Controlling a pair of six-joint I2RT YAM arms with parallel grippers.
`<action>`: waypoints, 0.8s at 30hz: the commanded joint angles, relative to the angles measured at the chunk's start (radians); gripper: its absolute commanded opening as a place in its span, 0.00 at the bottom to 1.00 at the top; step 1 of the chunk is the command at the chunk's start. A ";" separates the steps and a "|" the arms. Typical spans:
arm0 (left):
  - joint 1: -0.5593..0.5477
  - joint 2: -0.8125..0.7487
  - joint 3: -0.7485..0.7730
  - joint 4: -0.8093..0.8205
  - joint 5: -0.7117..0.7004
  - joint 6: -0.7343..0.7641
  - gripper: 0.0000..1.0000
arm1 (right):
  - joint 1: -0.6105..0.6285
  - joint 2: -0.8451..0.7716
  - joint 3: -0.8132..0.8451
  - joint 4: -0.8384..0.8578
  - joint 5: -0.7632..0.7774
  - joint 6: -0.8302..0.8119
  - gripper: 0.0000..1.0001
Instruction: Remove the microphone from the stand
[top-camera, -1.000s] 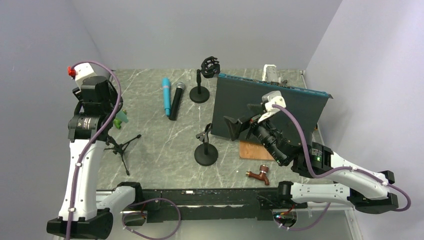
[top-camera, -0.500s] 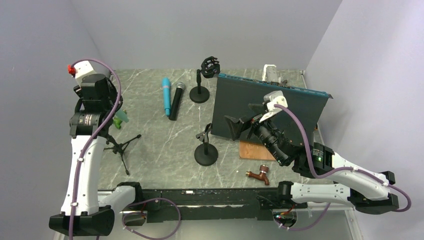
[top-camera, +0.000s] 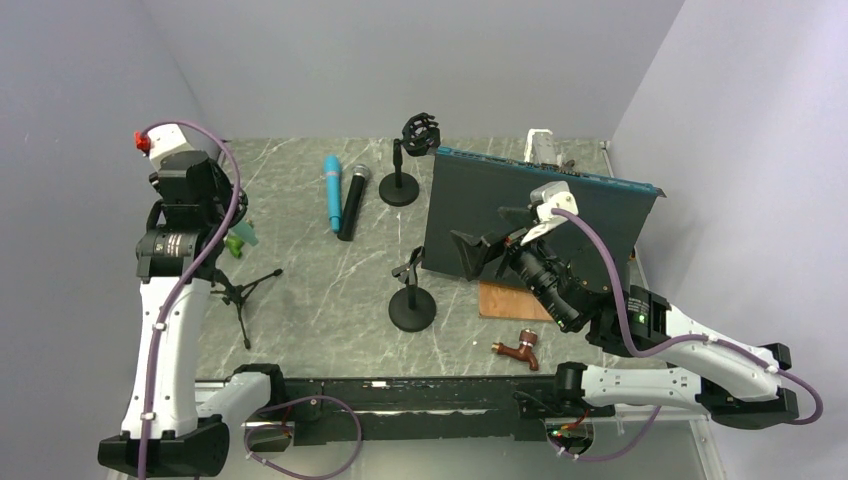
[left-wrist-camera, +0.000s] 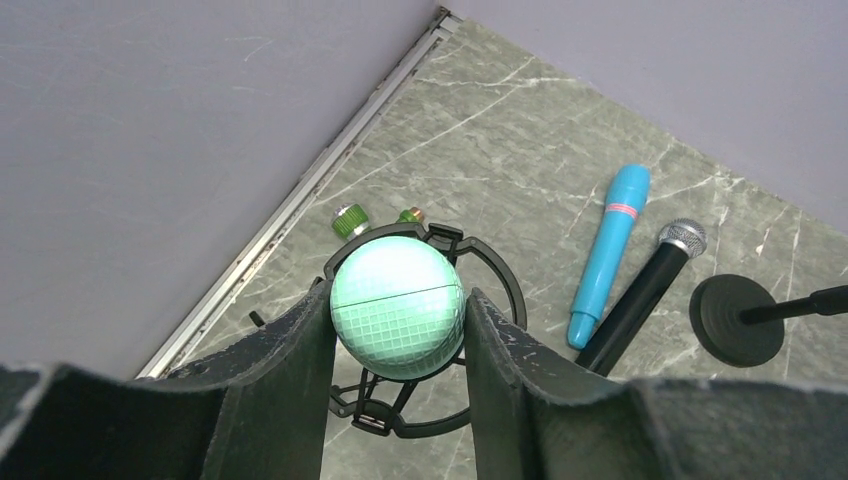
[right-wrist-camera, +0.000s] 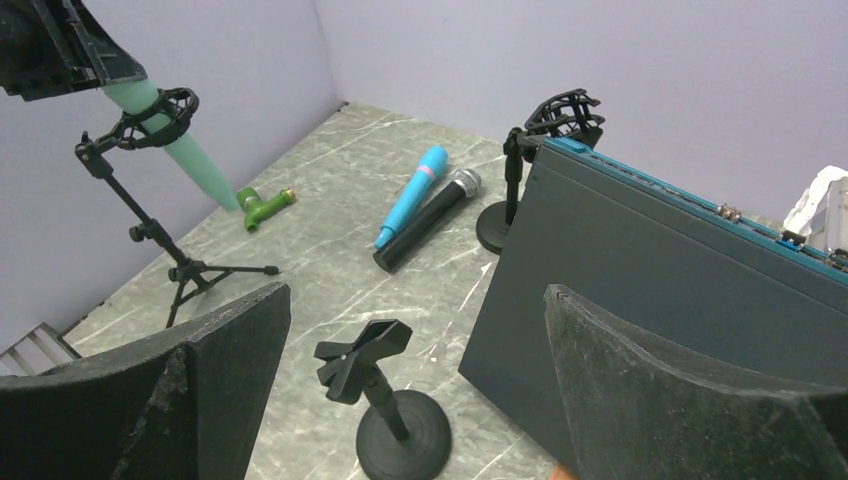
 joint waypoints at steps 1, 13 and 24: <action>0.000 -0.029 0.094 -0.001 0.020 0.004 0.00 | -0.003 -0.020 0.007 0.044 0.002 0.008 1.00; -0.001 0.022 0.334 -0.131 0.102 0.073 0.00 | -0.003 -0.032 0.005 0.041 0.000 0.012 1.00; -0.001 0.026 0.577 -0.226 0.112 0.168 0.00 | -0.003 -0.028 0.013 0.048 -0.016 0.006 1.00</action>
